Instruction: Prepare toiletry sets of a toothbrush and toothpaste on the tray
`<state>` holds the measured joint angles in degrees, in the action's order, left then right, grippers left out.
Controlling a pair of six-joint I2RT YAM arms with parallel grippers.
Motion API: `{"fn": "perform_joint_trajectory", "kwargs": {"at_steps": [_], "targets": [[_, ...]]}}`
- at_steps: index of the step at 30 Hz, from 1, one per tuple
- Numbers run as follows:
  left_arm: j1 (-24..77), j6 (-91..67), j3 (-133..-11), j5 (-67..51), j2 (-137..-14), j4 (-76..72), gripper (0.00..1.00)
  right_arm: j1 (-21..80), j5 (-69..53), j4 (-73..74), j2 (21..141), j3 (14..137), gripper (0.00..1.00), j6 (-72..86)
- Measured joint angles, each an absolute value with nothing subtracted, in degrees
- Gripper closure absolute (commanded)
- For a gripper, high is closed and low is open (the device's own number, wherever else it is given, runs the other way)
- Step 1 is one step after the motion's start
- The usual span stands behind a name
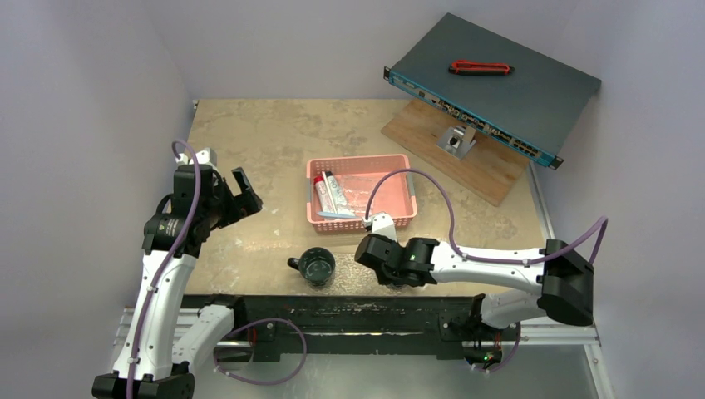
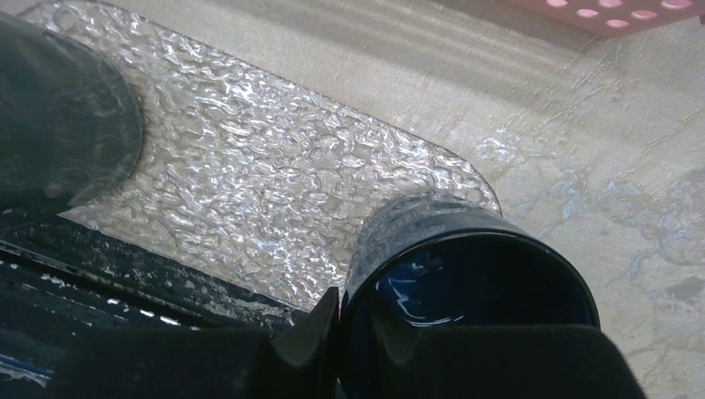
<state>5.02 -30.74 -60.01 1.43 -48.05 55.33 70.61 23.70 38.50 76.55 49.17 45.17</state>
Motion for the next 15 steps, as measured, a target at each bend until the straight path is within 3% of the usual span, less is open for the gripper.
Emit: {"fn": "perform_joint_trajectory", "kwargs": {"at_steps": [7, 15], "targets": [[5.02, -30.68, -60.01, 1.41, -48.05, 55.31, 0.01, 70.61, 24.58, 38.35, 76.23, 49.19, 0.65, 45.28], [5.02, -30.59, -60.01, 1.04, -48.05, 55.31, 0.01, 70.61, 26.48, 42.7, 74.59, 54.7, 0.62, 44.27]]}}
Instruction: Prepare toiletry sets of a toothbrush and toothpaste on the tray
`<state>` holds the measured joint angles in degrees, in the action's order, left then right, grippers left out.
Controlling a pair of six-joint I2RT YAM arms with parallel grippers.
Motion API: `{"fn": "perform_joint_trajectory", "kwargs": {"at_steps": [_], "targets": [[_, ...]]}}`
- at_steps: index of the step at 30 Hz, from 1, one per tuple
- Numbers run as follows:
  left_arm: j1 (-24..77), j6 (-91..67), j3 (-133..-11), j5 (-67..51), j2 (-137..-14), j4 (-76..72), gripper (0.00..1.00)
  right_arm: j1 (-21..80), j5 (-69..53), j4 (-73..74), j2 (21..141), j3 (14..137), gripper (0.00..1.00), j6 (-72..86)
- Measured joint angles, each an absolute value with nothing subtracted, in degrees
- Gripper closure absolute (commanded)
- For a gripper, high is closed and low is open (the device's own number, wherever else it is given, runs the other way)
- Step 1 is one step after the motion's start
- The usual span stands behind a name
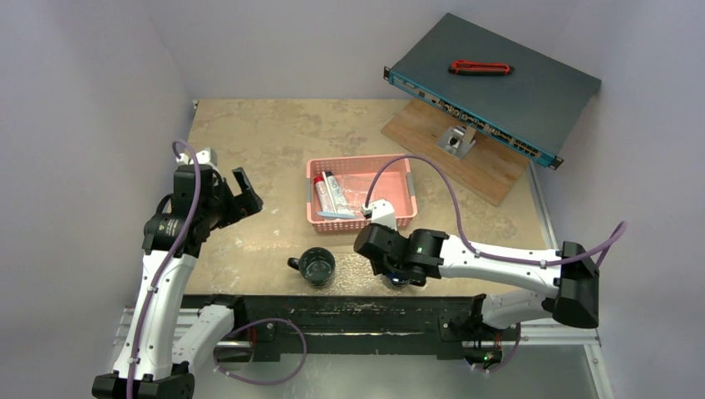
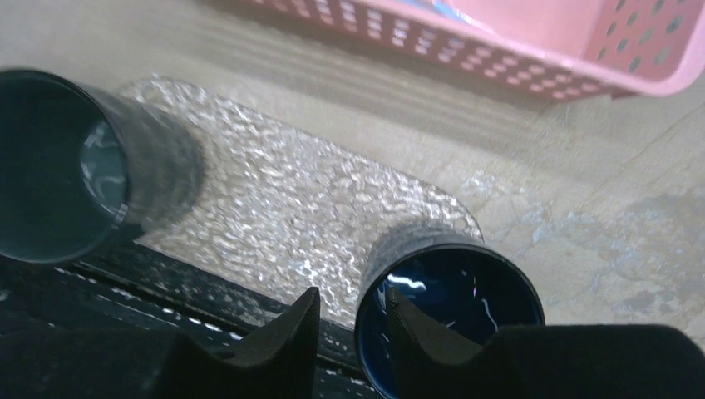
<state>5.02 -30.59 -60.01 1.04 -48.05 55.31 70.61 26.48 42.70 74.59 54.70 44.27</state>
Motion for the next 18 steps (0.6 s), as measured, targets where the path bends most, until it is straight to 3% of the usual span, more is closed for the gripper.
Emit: {"fn": "perform_joint_trajectory", "kwargs": {"at_steps": [6, 18], "targets": [[5.02, -30.59, -60.01, 0.75, -48.05, 55.31, 0.01, 70.46, 30.11, 44.64, 74.63, 63.7, 0.55, 41.82], [5.02, -30.61, -60.01, 0.64, -48.05, 55.29, 0.01, 63.48, 33.58, 44.58, 87.0, 76.51, 0.57, 39.9]]}}
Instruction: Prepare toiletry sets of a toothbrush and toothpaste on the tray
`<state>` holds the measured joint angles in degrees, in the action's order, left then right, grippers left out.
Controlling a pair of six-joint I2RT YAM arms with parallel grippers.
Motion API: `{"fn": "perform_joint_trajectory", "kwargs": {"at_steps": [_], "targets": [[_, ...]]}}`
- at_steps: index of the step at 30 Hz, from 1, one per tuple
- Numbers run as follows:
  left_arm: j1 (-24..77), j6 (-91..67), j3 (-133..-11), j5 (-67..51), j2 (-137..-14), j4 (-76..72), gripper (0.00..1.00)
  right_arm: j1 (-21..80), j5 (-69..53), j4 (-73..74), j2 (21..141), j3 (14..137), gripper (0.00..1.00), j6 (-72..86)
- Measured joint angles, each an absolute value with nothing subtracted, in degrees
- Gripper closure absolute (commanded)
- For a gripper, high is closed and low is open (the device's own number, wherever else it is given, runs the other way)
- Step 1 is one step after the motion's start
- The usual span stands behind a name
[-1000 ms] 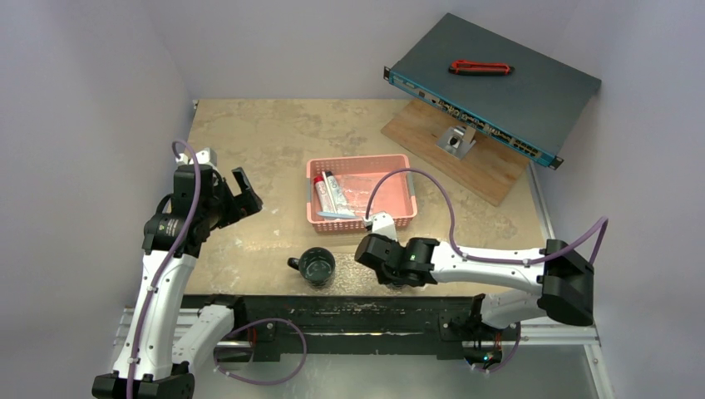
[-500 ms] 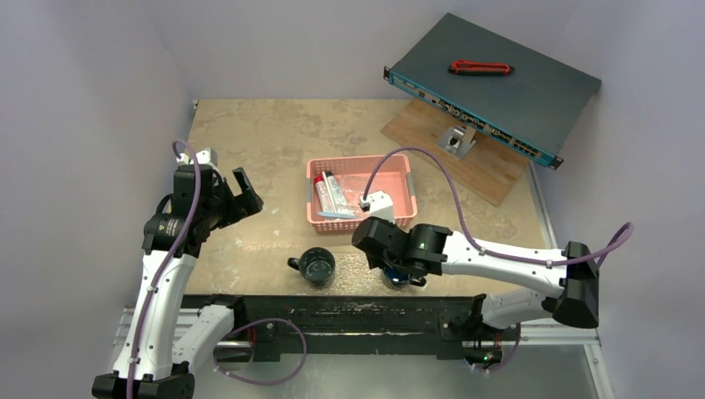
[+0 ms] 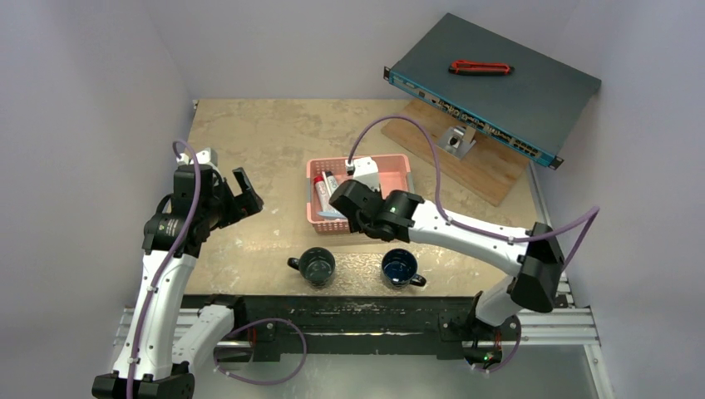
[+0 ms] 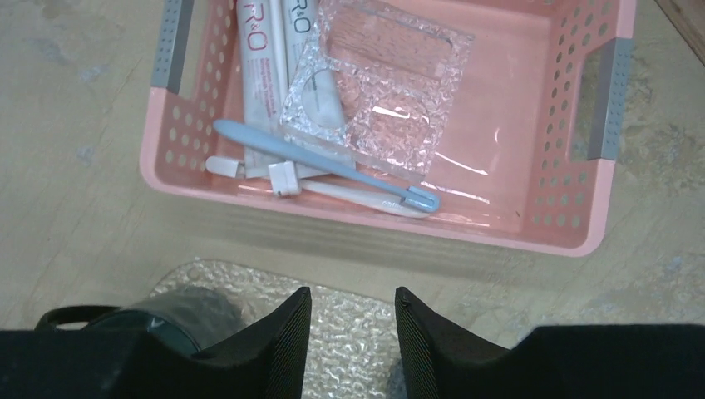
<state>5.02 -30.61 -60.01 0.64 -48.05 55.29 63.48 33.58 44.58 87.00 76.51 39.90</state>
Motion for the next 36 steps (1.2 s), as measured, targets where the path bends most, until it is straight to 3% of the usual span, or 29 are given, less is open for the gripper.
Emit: {"fn": "perform_joint_trajectory", "kwargs": {"at_steps": [14, 36], "targets": [[5.02, -30.59, -60.01, 0.64, -48.03, 54.92, 0.01, 58.04, 38.41, 45.89, 103.57, 89.27, 0.56, 49.47], [5.02, -30.61, -60.01, -0.32, -47.99, 54.94, 0.01, 50.13, 33.39, 39.16, 109.36, 88.79, 0.56, 54.04]]}}
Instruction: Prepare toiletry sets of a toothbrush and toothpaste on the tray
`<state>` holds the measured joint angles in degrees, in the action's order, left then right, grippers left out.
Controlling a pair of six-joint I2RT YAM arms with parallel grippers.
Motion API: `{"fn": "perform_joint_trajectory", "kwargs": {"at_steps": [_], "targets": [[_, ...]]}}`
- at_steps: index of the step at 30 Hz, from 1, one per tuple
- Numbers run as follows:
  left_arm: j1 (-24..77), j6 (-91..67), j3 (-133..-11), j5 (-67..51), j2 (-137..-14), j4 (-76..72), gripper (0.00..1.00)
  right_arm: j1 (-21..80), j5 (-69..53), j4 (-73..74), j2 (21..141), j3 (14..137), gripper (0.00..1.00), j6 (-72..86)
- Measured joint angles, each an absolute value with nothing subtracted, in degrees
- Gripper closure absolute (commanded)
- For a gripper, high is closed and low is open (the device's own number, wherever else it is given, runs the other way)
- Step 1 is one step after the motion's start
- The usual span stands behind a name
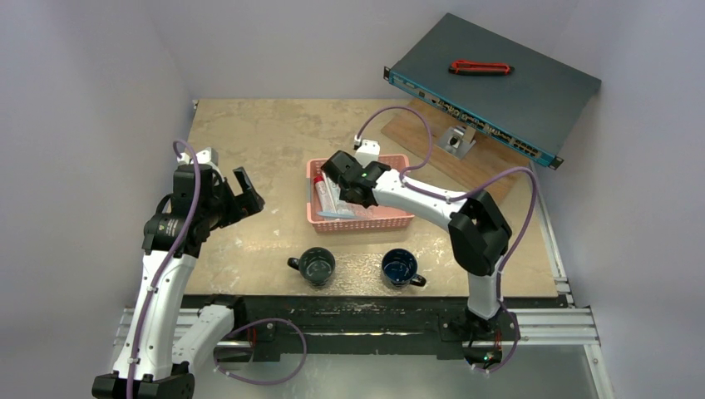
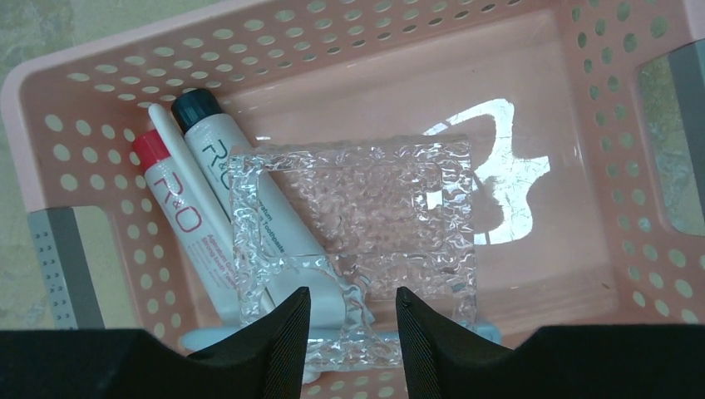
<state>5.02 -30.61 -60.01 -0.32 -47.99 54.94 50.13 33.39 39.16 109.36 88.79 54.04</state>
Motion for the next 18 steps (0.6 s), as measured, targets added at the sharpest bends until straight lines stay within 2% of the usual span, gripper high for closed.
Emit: {"fn": "perform_joint_trajectory", "kwargs": {"at_steps": [5, 9, 18], "targets": [[5.02, -30.61, -60.01, -0.43, -47.99, 54.94, 0.01, 49.98, 32.56, 38.87, 111.42, 88.79, 0.57, 54.02], [5.02, -30.61, -60.01, -0.43, -47.99, 54.94, 0.01, 49.52, 31.92, 38.48, 112.03, 88.79, 0.64, 54.02], [5.02, -30.61, -60.01, -0.43, -47.99, 54.94, 0.01, 49.04, 31.57, 38.02, 112.27, 88.79, 0.95, 54.0]]}}
